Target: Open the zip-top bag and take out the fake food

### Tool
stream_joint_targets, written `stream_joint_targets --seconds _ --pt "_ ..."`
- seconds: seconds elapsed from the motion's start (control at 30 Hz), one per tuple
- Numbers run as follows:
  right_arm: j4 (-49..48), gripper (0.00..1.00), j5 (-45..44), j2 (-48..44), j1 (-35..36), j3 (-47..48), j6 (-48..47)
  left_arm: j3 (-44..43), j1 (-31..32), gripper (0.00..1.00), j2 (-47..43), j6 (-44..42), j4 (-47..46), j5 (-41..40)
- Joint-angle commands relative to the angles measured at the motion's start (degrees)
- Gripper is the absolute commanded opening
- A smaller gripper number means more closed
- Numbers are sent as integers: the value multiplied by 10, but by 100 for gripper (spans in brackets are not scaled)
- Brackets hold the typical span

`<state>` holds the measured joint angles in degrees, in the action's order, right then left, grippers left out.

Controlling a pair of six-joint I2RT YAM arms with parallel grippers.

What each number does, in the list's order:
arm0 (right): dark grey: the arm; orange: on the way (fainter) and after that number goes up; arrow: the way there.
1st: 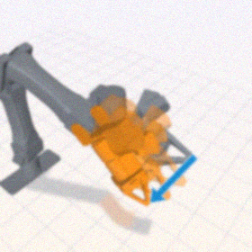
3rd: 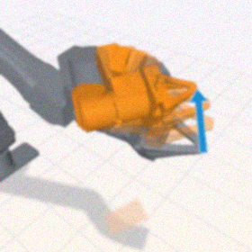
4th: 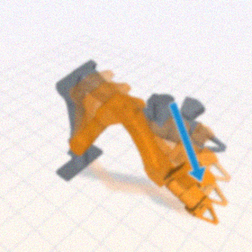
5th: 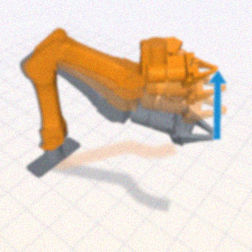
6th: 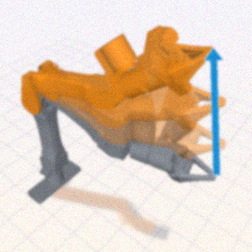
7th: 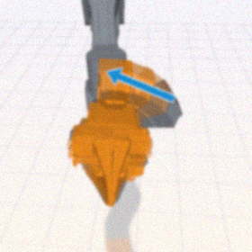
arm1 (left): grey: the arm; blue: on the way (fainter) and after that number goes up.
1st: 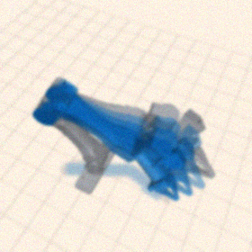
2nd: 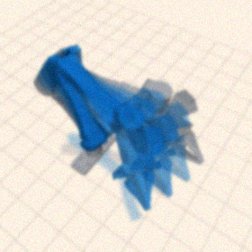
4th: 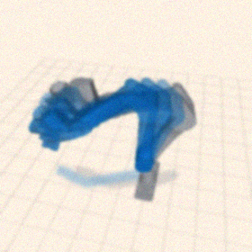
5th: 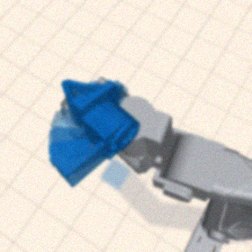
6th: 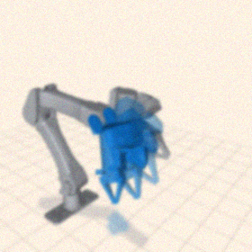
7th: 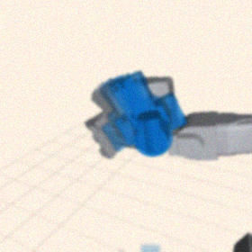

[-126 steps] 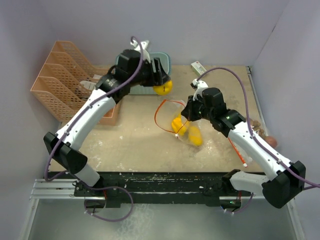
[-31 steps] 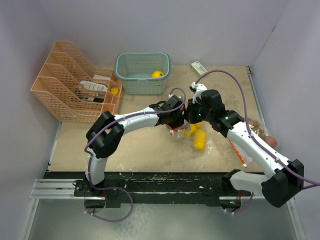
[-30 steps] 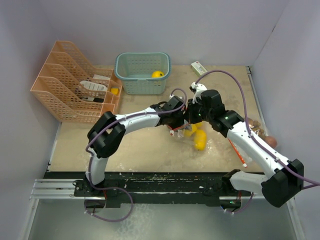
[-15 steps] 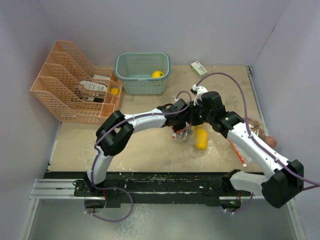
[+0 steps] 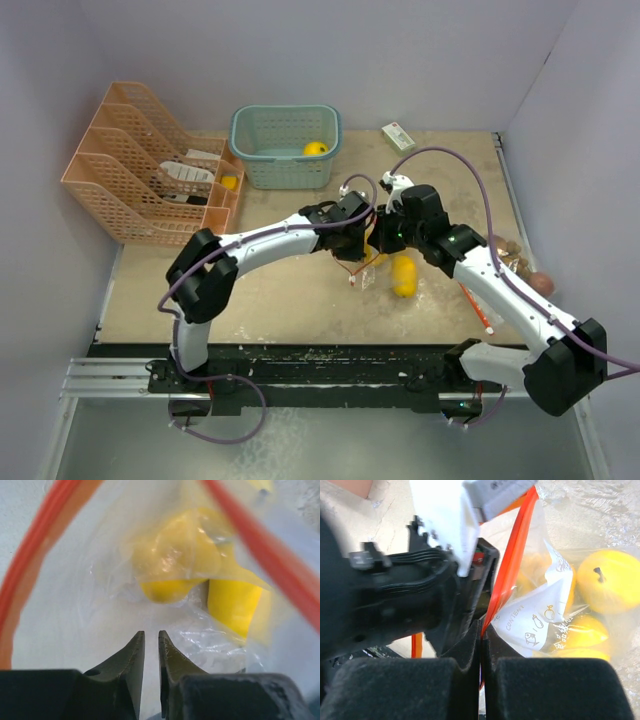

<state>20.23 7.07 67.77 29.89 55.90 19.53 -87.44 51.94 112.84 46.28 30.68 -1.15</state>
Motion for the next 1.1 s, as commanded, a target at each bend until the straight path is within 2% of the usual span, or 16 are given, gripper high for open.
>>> stream_joint_targets --seconds 0.0,0.07,0.13,0.17,0.27,0.33,0.43,0.63,0.87,1.07 --pt "-19 0 3 -2 3 4 4 8 7 19 -63 -20 12 -39" --pt "-20 0 7 0 3 5 5 7 7 17 -68 -20 16 -42" --pt "-20 0 9 1 3 7 5 8 7 21 -70 -20 14 -42" --pt "-20 0 9 0 3 7 5 10 7 27 -71 -20 8 -39" --pt "-19 0 11 -3 3 5 5 15 7 55 -68 -21 -16 -27" --pt "-18 0 13 -4 3 4 6 9 7 67 -60 -22 -31 -17" --pt "-18 0 15 -5 3 4 5 -17 8 73 -43 -25 -32 -11" --pt "-18 0 17 -8 3 1 5 -62 7 93 -5 -39 -25 -26" --pt "-19 0 26 -6 3 -1 3 -80 7 96 32 -25 -84 32" --pt "-20 0 40 -4 3 -3 -2 -81 2 88 54 -9 -149 62"
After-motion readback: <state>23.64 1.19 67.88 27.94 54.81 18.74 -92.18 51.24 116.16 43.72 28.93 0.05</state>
